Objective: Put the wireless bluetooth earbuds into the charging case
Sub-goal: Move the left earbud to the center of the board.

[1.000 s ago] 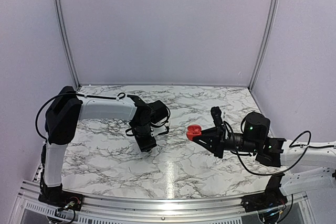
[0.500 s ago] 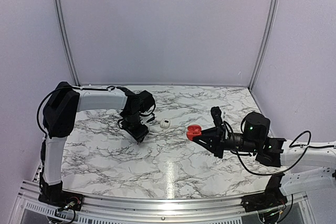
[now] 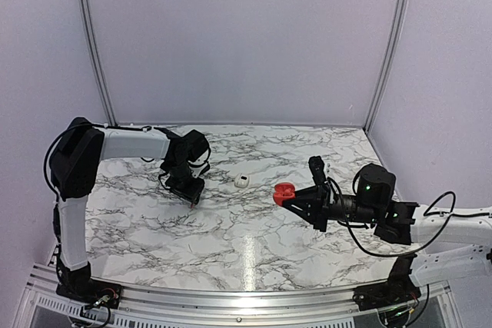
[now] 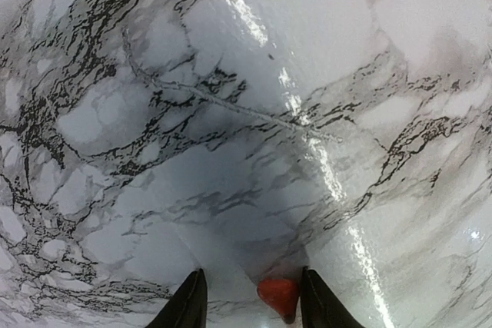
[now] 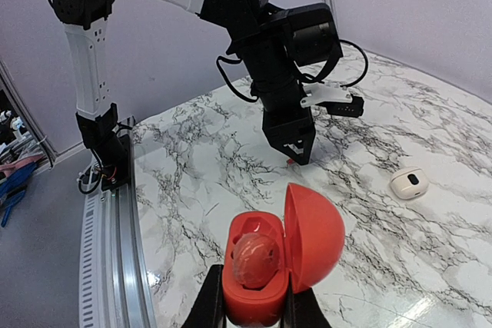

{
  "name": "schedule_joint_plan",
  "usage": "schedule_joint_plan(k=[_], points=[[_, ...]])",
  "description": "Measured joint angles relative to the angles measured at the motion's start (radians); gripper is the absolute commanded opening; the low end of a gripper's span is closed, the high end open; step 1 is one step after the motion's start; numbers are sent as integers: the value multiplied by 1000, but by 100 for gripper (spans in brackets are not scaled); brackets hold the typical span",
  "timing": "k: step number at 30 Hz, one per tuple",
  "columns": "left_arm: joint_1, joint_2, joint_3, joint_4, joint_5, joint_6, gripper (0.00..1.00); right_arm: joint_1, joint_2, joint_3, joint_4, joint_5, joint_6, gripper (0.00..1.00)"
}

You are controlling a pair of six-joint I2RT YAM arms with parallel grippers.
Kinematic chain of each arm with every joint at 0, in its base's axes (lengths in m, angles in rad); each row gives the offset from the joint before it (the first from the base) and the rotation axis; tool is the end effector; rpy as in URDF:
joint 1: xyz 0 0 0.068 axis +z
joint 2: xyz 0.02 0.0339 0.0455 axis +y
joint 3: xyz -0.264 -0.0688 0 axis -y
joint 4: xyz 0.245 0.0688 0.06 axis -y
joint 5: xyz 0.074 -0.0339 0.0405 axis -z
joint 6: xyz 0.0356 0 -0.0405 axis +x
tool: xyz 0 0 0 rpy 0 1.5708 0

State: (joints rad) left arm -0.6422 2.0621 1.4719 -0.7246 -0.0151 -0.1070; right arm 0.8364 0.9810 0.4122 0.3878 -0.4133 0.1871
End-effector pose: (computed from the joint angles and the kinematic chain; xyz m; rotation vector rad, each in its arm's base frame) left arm 0.3280 -0.2447 0.1537 0.7629 2.7933 -0.1160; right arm 0.1347 0.1705 0.2323 -0.8931 1.6439 1.0892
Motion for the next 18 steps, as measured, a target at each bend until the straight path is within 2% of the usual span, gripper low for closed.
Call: schedule_joint_plan(k=[7, 18], points=[[7, -2, -3, 2, 7, -7, 27, 0, -5, 0, 0, 1, 0, 0], [7, -2, -6, 4, 6, -6, 19, 0, -4, 0, 0, 24, -14, 0]])
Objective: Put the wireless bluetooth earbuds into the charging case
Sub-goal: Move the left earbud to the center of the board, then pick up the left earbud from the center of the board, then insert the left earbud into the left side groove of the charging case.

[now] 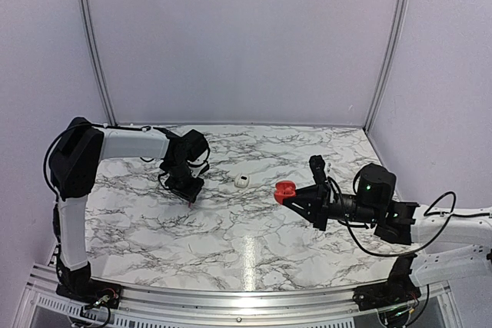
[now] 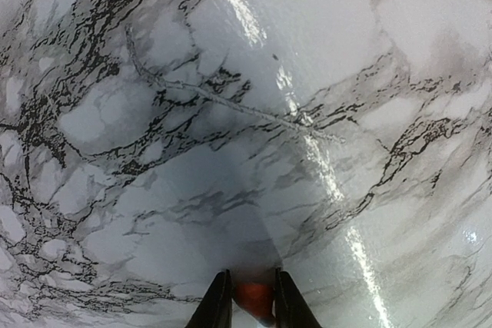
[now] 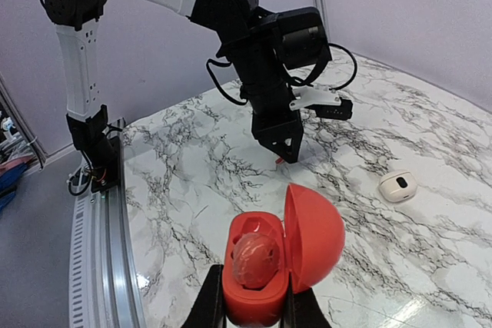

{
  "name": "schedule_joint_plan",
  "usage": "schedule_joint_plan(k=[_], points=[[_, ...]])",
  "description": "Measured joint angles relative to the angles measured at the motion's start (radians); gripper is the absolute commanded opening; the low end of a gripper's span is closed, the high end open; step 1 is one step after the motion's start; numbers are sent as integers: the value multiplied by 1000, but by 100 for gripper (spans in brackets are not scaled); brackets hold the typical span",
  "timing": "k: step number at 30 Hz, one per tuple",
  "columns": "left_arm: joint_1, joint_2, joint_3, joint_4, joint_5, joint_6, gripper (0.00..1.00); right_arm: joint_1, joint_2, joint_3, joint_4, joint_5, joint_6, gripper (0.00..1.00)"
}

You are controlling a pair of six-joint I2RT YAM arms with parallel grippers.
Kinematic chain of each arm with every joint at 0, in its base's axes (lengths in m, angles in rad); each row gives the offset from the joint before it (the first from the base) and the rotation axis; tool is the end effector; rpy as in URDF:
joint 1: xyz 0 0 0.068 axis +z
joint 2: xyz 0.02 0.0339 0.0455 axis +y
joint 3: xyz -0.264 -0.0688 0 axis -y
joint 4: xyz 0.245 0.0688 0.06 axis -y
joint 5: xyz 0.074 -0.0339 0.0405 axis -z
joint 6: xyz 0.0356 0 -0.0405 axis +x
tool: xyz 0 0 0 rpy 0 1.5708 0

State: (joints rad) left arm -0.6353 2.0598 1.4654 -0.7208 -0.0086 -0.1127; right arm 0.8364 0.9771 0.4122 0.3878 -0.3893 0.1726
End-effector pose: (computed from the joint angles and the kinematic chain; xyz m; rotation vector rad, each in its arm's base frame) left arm 0.3288 -0.2420 0.1530 0.7471 2.8000 -0.1244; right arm 0.1351 0.1698 0.2330 -0.8846 1.6371 1.0596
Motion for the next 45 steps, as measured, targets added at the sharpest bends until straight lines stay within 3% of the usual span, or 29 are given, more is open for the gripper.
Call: schedule_joint_plan(k=[8, 14, 19, 24, 29, 36, 45], points=[[0, -37, -40, 24, -3, -11, 17, 0, 22, -37, 91, 108, -60, 0], [-11, -156, -115, 111, -9, -21, 16, 0, 77, -106, 230, 175, -114, 0], [-75, -349, -225, 270, -42, -22, 15, 14, 128, -112, 325, 217, -175, 0], [-210, -560, -367, 514, -65, -27, 16, 66, 186, -112, 420, 272, -257, 0], [-294, -679, -476, 741, -116, -40, 17, 120, 255, -100, 486, 344, -315, 0], [-421, -706, -523, 939, -220, -14, 17, 163, 322, -55, 570, 407, -362, 0], [-515, -705, -526, 1051, -267, 41, 16, 200, 362, -48, 639, 425, -420, 0]])
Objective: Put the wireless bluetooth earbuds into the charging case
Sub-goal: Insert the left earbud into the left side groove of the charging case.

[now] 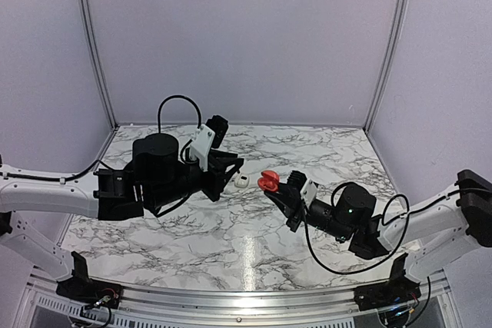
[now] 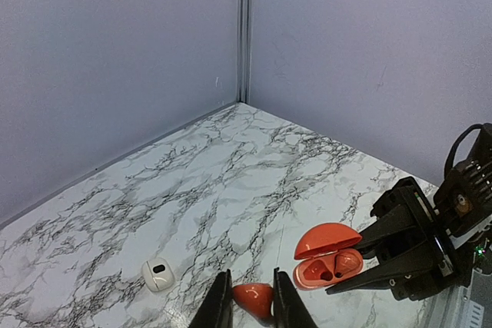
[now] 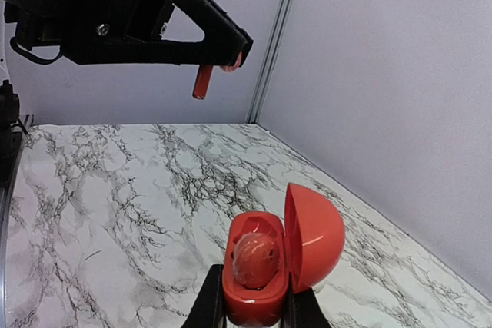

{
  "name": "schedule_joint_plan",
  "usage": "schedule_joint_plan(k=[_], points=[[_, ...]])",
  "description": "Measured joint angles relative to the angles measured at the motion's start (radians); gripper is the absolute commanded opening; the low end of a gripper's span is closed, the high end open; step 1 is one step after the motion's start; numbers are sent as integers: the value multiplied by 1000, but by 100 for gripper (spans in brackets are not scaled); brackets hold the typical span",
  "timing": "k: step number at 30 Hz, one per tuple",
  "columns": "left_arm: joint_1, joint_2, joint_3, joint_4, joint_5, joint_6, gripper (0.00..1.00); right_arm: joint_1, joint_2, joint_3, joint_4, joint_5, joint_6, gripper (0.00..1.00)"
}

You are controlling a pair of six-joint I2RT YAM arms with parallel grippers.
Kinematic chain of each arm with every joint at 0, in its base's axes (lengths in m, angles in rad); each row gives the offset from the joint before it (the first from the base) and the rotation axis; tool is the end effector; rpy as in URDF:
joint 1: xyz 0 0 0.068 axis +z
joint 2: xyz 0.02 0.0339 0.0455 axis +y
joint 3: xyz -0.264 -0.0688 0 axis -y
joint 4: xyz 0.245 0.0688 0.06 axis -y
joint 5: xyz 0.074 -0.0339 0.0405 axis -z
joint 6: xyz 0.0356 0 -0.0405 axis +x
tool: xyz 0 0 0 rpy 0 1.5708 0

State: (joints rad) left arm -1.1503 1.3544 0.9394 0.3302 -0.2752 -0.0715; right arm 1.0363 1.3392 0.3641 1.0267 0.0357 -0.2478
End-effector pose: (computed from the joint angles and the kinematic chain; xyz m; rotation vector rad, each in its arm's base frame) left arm 0.1393 -0.2878 0.3183 0.6821 1.5571 -0.6973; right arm 0.1315 0.2196 0.2070 -0.9045 1.2582 0.6011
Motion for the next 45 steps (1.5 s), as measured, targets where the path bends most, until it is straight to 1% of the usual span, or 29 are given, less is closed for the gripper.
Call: schedule_joint_plan(k=[5, 12, 18, 45], points=[[-29, 17, 3, 29, -23, 21, 16, 6, 6, 5, 13, 12, -7, 0], [-54, 72, 32, 34, -51, 50, 16, 10, 10, 38, 16, 15, 16, 0], [-74, 87, 47, 39, -67, 82, 15, 16, 22, 43, 20, 17, 34, 0], [-89, 134, 79, 41, -96, 125, 13, 41, 39, 73, 10, 19, 46, 0]])
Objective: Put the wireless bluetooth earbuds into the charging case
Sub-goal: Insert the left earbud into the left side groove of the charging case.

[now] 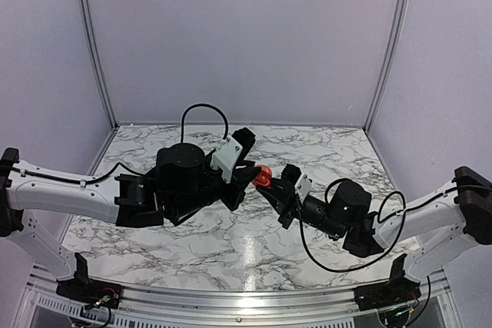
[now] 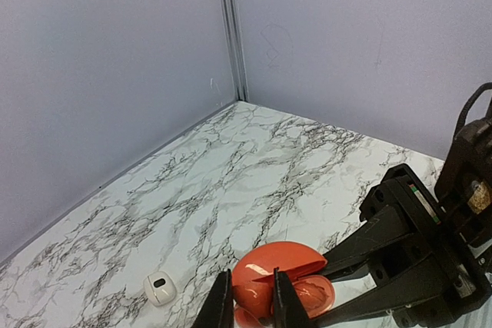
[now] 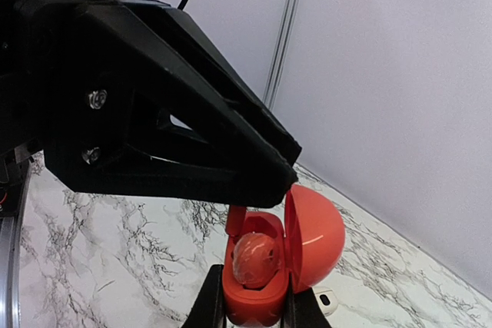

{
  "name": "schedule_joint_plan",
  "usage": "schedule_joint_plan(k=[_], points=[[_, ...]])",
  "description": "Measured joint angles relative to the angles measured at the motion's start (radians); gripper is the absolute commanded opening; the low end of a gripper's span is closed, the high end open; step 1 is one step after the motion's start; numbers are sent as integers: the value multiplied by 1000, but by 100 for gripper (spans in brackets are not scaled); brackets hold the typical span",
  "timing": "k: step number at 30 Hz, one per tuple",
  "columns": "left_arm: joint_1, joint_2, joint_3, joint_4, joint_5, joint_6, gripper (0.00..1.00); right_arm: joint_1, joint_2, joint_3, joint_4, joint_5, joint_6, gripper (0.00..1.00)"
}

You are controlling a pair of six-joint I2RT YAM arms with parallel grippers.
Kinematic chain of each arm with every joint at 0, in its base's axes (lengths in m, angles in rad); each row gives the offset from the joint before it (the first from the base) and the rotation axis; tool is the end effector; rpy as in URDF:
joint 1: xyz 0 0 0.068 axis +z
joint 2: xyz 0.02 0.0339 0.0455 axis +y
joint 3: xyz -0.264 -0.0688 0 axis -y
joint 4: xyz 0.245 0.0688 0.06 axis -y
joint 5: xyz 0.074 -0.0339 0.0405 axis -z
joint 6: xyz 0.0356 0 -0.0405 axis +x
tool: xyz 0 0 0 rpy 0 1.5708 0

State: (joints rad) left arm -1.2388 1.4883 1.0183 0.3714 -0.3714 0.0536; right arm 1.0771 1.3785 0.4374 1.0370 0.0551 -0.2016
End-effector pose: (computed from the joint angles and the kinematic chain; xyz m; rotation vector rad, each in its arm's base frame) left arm 0.1265 -0.3272 0.3086 0.7797 1.5064 -0.5855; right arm 0.1303 0.2380 0.2204 -0.8643 1.2392 0.6670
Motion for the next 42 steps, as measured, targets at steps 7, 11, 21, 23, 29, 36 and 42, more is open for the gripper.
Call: schedule_joint_plan(k=[7, 11, 21, 23, 29, 36, 42], points=[[-5, 7, 1, 9, -15, 18, 12, 2, 5, 9, -10, 3, 18, 0], [-16, 16, 8, 13, -29, 30, 12, 3, 5, 10, -12, 7, 31, 0], [-27, 27, 17, 14, -67, 53, 11, 3, 5, 11, -13, 8, 49, 0], [-27, 27, 17, 13, -80, 60, 11, 3, 5, 11, -13, -1, 49, 0], [-27, 28, 17, 13, -101, 72, 10, 3, 5, 12, -11, -17, 53, 0], [-27, 28, 17, 19, -94, 71, 10, 3, 5, 24, -14, -12, 75, 0], [-30, 28, 18, 21, -89, 65, 11, 3, 5, 35, -19, 4, 97, 0]])
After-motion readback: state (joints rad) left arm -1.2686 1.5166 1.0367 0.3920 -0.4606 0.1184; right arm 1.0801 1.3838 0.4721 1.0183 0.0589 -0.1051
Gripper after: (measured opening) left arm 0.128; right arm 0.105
